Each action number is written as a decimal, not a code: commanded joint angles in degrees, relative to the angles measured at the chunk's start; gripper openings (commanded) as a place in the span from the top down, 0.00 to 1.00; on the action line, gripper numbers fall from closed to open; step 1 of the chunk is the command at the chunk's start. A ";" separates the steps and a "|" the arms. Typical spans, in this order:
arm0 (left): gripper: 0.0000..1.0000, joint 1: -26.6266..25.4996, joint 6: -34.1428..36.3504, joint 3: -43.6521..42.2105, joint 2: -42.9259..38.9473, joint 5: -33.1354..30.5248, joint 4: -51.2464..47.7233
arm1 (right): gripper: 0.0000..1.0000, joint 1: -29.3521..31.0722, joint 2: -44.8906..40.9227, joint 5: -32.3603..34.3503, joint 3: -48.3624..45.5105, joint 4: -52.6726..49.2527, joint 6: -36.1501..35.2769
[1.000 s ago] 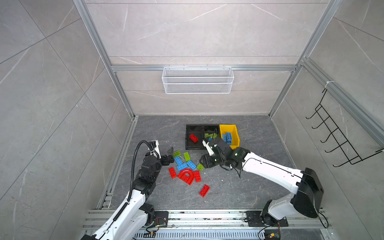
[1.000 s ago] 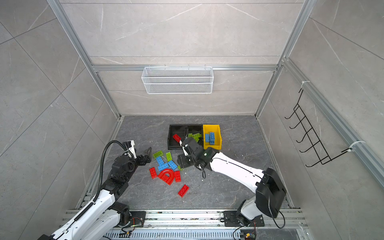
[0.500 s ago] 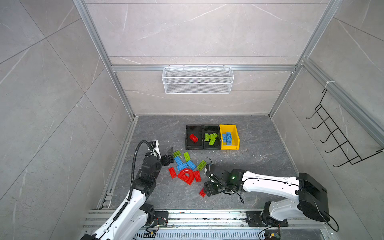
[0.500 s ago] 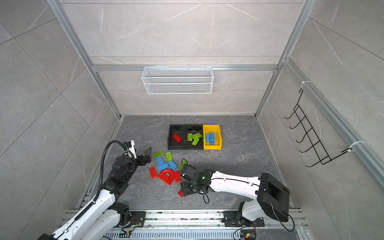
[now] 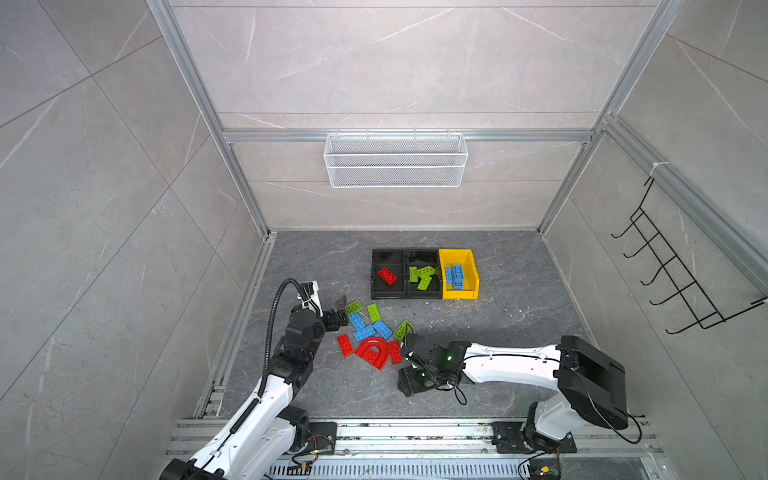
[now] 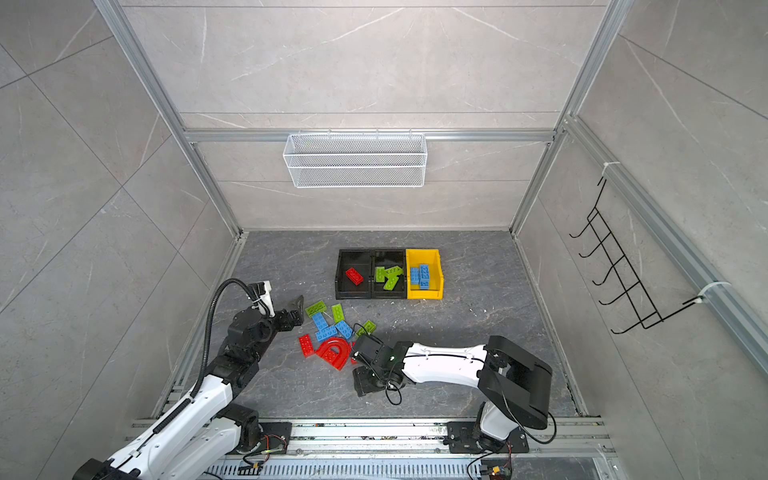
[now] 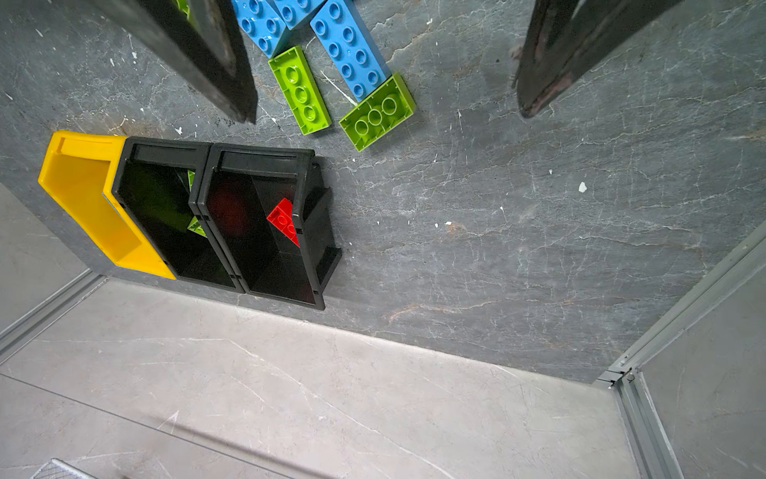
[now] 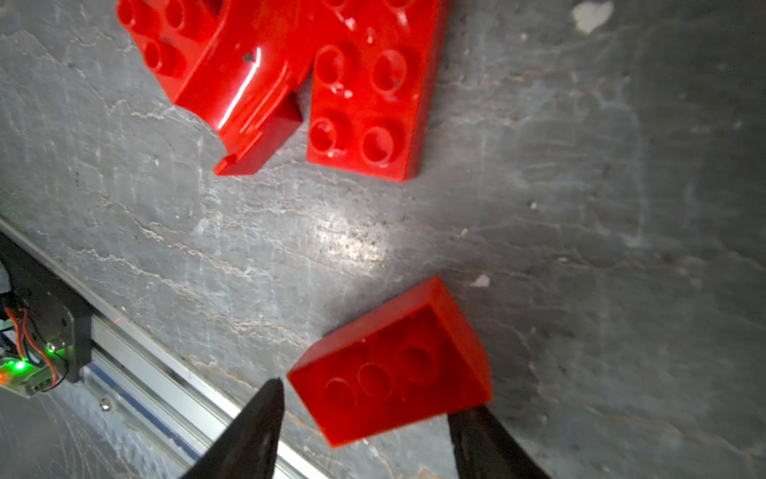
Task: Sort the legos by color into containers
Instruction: 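Return the right gripper to the pile and grasp another red brick, then carry the red brick with the right gripper into the black bin with red bricks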
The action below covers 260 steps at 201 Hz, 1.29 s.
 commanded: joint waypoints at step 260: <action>0.00 0.25 -0.02 0.68 -1.41 -2.00 0.97 | 0.74 -8.57 -2.54 2.27 5.52 0.40 -11.32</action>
